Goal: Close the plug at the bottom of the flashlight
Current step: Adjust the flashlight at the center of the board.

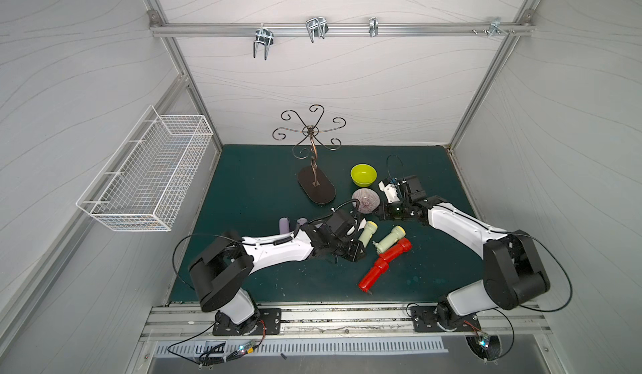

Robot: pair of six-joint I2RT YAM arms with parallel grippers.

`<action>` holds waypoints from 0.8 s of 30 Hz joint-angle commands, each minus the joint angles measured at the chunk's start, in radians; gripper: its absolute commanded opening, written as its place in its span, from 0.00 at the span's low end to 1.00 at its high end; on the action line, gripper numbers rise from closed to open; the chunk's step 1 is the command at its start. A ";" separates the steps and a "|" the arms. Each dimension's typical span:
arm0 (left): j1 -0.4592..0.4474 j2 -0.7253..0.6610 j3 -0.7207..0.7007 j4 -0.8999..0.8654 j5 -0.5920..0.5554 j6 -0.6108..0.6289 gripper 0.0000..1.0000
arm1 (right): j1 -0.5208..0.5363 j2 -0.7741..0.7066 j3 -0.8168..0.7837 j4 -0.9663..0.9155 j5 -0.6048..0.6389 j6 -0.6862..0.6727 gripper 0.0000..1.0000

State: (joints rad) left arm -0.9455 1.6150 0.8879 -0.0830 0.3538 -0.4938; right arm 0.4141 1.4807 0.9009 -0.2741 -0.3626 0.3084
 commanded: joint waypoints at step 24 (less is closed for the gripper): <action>0.012 0.242 0.070 0.170 0.030 -0.106 0.31 | 0.002 0.204 -0.035 0.132 -0.053 0.057 0.00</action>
State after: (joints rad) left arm -0.9520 1.8359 0.9504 0.0517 0.4000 -0.5705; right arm 0.4103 1.6844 0.8890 -0.1379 -0.4088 0.3660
